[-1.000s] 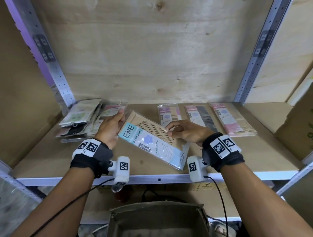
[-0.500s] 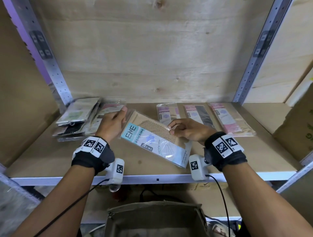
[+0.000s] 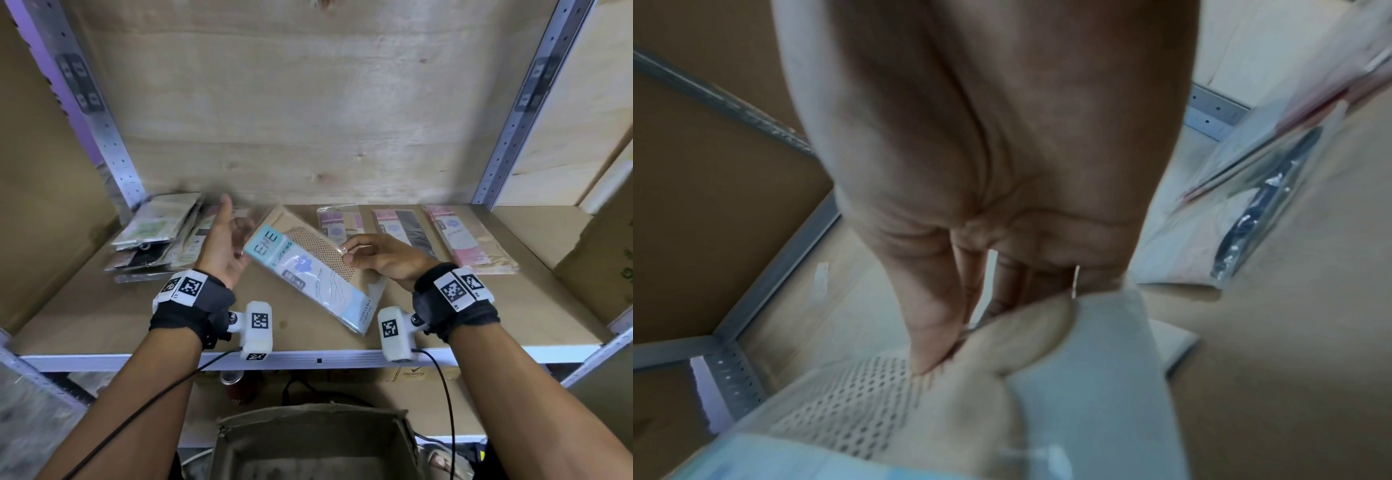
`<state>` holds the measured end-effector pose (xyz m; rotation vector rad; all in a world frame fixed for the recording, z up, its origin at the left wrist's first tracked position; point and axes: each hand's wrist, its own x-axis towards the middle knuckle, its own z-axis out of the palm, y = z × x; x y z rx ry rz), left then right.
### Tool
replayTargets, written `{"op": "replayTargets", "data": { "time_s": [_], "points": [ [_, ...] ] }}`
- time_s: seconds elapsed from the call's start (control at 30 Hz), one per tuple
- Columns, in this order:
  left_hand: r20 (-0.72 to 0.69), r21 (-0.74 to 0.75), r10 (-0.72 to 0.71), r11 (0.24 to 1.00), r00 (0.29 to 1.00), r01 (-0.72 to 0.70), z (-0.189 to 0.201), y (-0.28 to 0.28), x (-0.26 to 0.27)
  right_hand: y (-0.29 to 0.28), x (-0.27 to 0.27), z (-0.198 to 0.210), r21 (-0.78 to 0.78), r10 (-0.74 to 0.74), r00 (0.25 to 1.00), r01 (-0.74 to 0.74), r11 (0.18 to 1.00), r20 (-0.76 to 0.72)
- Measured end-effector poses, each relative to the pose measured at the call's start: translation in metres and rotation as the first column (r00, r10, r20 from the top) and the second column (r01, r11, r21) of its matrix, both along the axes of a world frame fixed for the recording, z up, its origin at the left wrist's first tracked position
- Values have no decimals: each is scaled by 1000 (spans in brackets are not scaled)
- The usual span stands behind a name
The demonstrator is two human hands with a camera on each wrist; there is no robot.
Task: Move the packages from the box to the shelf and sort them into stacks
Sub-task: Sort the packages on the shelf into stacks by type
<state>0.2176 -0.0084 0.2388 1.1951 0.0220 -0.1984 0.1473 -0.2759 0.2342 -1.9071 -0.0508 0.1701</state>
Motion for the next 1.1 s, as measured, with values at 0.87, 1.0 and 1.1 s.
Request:
{"op": "replayTargets", "data": {
  "time_s": [0.87, 1.0, 1.1],
  "points": [
    [6, 370, -254, 899, 967, 234, -18, -42, -12, 8, 13, -2, 188, -340, 936, 352, 917, -96],
    [79, 409, -156, 906, 985, 111, -19, -59, 3, 1, 31, -3, 10, -496, 866, 498, 867, -69],
    [73, 435, -164, 893, 984, 116, -23, -69, 12, -4, 36, -3, -94, -526, 848, 519, 850, -72]
  ]
}}
